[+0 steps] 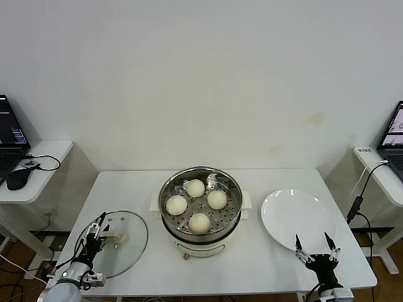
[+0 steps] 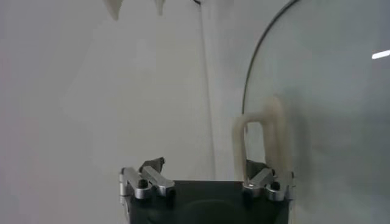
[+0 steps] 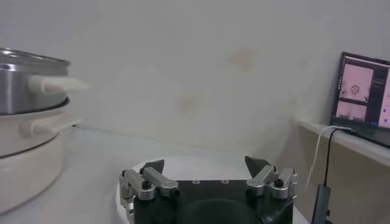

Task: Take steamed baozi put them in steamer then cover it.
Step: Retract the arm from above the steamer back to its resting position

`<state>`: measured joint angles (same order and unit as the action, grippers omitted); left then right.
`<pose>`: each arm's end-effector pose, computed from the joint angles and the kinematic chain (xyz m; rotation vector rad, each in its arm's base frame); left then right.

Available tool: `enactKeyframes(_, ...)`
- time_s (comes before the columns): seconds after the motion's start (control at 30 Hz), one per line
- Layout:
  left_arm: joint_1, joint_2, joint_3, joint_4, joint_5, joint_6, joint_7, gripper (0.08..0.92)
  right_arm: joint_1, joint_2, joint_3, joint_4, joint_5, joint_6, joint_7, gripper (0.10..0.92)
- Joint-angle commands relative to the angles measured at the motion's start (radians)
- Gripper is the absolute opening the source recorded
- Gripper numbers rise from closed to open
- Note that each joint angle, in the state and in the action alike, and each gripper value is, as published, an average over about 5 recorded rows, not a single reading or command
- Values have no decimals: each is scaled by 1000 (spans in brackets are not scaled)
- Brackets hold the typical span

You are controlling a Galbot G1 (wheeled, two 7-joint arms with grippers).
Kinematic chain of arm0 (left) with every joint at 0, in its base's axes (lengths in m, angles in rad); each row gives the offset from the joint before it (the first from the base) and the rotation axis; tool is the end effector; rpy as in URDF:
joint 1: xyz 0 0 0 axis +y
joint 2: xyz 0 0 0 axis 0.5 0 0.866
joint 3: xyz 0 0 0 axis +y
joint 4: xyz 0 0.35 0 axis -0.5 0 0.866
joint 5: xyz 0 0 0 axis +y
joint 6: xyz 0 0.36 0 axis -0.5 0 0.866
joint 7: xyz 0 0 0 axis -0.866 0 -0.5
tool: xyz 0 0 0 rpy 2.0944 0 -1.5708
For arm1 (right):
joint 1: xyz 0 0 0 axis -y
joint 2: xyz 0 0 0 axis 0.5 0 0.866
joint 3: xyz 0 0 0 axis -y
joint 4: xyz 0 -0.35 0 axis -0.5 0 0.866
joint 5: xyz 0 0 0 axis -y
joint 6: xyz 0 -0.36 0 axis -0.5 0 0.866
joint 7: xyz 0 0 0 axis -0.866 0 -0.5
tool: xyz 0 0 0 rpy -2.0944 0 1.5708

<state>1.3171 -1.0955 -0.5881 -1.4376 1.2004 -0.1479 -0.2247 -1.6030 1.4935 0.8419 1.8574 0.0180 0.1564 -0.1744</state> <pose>0.2517 0.2025 -0.4257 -0.2210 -2.0793 -2.2574 0.1524 -0.1269 -0.3762 -0.1099 -3.0118 0.2913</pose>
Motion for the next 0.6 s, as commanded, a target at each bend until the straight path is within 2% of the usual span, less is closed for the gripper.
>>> enactKeyframes(0.03, -16, -5, 4, 26, -3, 2, -3, 658, 2, 3, -9, -4, -6, 1, -1, 823)
enactKeyframes(0.3, 11, -9, -11, -2, -33, -4, -23, 425, -1, -2, -22, 8, -5, 1, -2, 823)
enactKeyframes(0.47, 61, 0, -52, -94, -65, 14, -29, 286, -7, -9, -31, 21, -3, 2, -3, 823)
enactKeyframes(0.6, 111, 16, -101, -191, -101, 58, -3, 177, -16, -21, -44, 29, 6, 2, -5, 823)
